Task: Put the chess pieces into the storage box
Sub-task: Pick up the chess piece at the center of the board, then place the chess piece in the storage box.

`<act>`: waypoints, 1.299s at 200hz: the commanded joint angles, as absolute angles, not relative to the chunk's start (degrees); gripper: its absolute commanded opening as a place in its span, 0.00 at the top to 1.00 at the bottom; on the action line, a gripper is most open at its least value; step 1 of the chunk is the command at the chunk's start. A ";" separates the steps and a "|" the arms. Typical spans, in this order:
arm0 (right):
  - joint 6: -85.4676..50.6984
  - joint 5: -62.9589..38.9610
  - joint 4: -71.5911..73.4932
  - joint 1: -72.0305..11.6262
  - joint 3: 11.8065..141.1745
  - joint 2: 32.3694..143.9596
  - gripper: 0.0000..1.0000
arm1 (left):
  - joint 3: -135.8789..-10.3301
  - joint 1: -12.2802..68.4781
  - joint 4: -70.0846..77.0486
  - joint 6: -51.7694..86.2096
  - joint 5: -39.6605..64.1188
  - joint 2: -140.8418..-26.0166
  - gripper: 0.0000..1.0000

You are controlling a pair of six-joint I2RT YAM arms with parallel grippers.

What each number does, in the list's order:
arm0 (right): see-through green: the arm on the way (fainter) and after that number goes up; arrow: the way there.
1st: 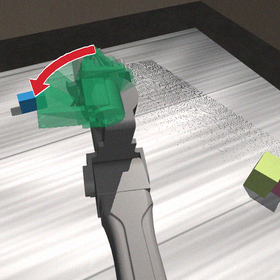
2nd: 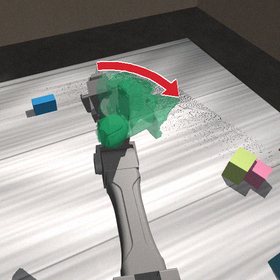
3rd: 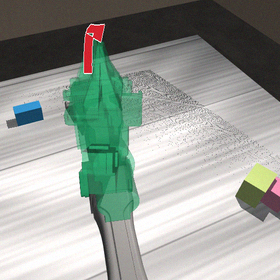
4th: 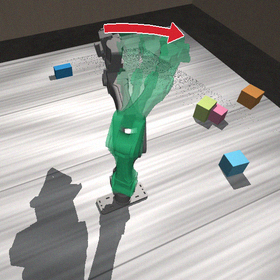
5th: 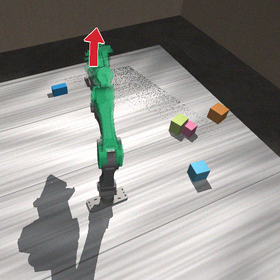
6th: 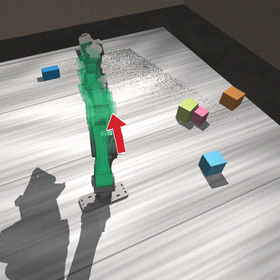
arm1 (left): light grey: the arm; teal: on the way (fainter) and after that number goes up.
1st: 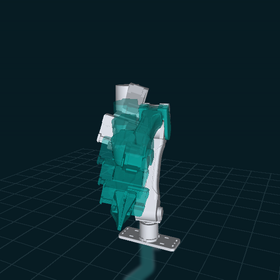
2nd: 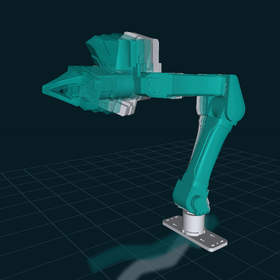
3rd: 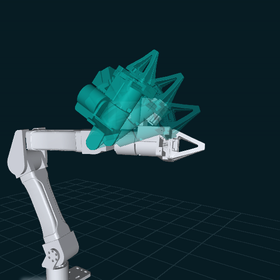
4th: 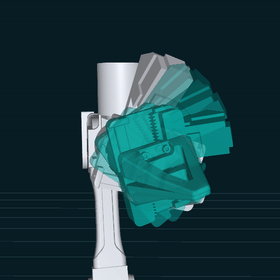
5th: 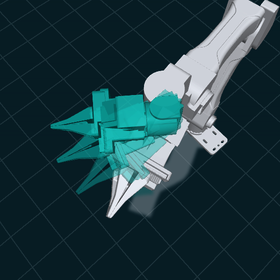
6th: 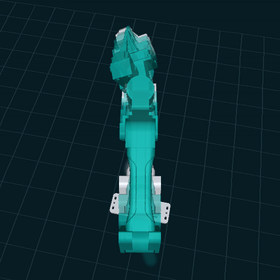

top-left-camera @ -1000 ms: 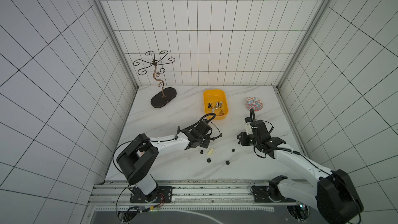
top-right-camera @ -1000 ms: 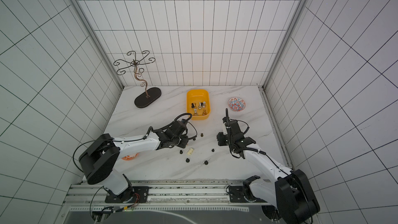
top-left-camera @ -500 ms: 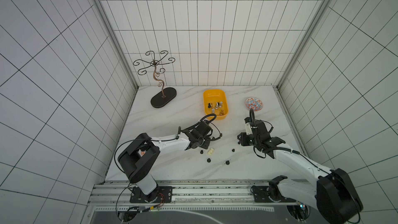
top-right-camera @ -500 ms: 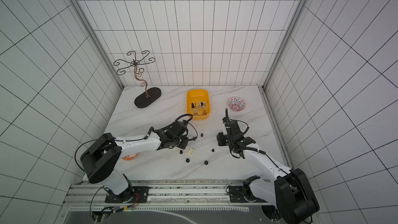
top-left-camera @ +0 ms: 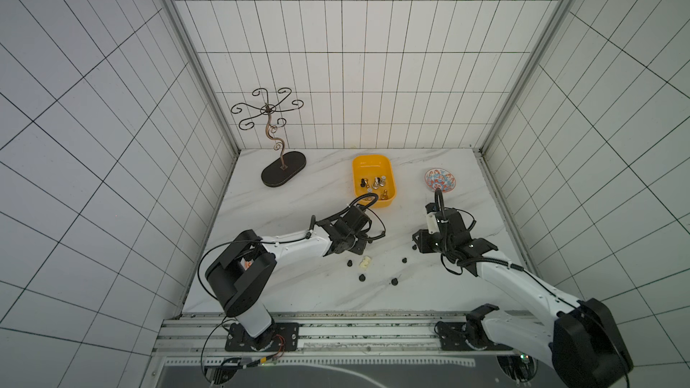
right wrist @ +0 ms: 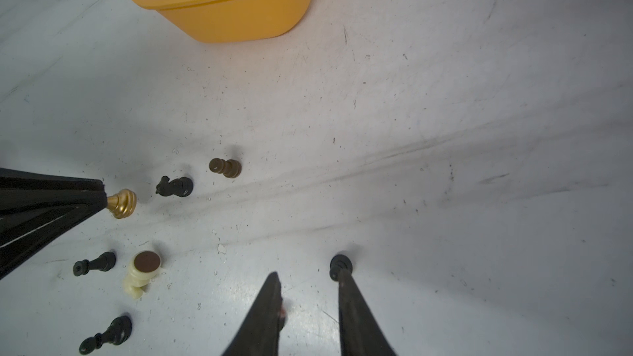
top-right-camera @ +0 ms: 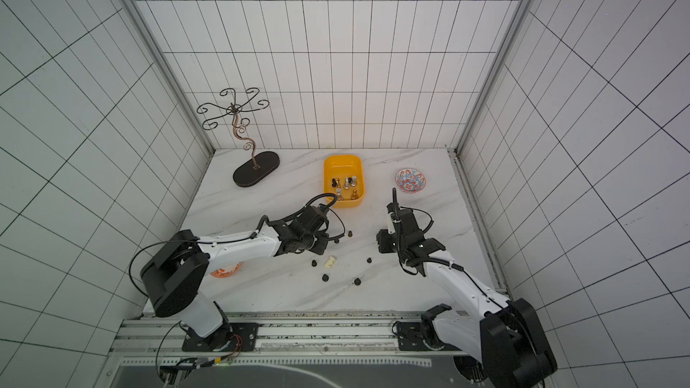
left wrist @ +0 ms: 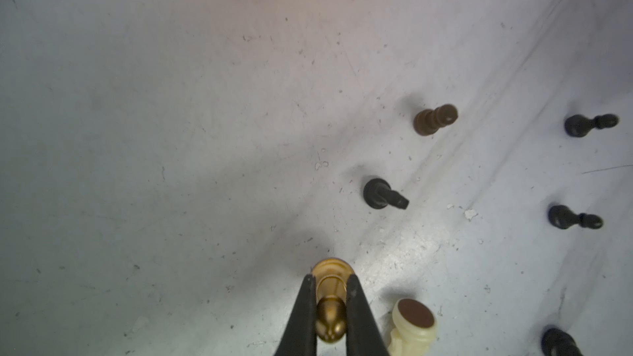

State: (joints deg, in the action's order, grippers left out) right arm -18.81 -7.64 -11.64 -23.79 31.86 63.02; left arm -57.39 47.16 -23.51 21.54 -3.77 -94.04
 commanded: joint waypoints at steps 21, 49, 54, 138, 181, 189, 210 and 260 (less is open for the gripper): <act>-19.69 -6.86 -14.10 -24.59 31.28 61.97 0.70 | -66.91 45.22 -24.87 17.39 -6.86 -91.09 0.88; -20.30 -6.59 -14.48 -24.69 31.81 61.87 0.70 | -73.23 40.29 -24.34 15.26 -5.10 -93.62 0.88; -20.45 -6.59 -14.59 -24.70 31.87 61.85 0.70 | -74.56 39.55 -24.43 14.52 -5.09 -94.33 0.88; -20.83 -5.78 -16.95 -25.92 34.10 62.16 0.70 | -98.72 30.65 -20.93 5.56 -4.19 -114.83 0.87; -20.57 -6.49 -17.36 -26.26 35.01 64.13 0.70 | -111.85 28.81 -20.96 6.46 -3.15 -126.60 0.87; -20.48 -6.58 -17.37 -26.35 35.10 64.49 0.70 | -114.47 28.58 -21.43 6.70 -3.02 -128.77 0.86; -20.43 -6.59 -17.22 -26.46 35.38 64.99 0.70 | -119.73 28.16 -22.32 7.01 -2.88 -133.65 0.86; -20.31 -7.03 -17.09 -26.72 35.51 66.28 0.70 | -121.95 28.21 -19.48 8.58 -1.68 -138.52 0.85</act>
